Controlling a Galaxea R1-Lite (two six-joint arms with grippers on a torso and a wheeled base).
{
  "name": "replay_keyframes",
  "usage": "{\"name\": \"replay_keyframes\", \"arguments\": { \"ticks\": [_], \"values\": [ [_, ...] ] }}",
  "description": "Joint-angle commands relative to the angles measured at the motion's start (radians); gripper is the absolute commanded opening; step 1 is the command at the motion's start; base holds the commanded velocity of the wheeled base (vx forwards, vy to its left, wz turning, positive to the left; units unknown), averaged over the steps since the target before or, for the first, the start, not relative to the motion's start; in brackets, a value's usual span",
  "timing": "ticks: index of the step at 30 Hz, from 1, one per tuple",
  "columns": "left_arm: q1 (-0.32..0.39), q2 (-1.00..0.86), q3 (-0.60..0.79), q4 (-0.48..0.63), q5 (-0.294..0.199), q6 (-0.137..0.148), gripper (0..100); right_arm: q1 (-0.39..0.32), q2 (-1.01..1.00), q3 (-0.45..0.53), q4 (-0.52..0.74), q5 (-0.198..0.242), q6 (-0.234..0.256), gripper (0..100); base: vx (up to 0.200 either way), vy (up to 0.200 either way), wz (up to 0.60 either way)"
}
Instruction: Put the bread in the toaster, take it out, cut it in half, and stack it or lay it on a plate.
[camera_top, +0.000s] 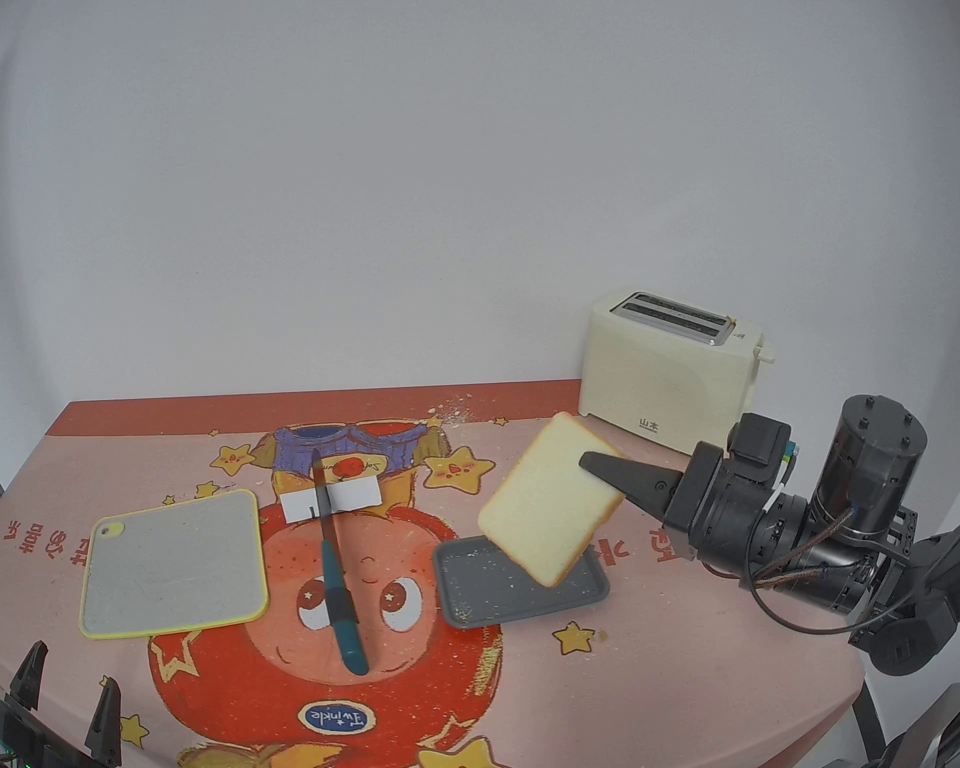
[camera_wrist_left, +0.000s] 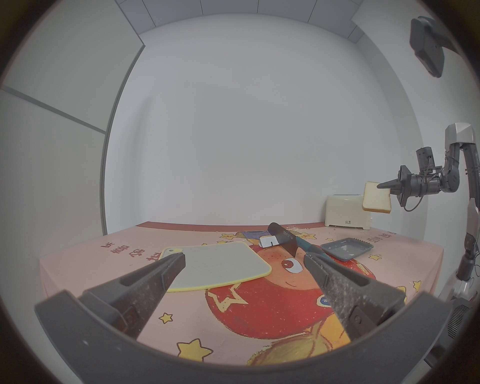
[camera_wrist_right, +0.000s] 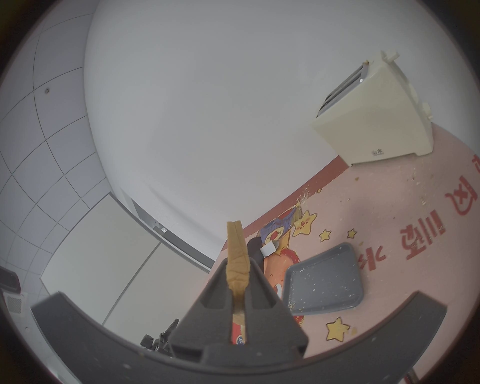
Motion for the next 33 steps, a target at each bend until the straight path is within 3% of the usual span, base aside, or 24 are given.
{"name": "replay_keyframes", "arguments": {
  "ticks": [1,6,33],
  "values": [
    [0.0,-0.01,0.018,-0.001,0.0,-0.001,100,0.002,0.003,0.015,-0.03,-0.001,0.0,0,0.0,0.2,0.0],
    [0.0,-0.01,0.018,-0.001,0.0,-0.002,100,0.004,0.023,0.04,-0.113,-0.003,0.0,0,0.0,0.2,0.0],
    [0.0,-0.01,0.018,-0.001,0.0,-0.007,100,0.047,0.126,0.052,-0.12,-0.006,-0.002,0,0.0,0.2,0.0]
  ]
}}
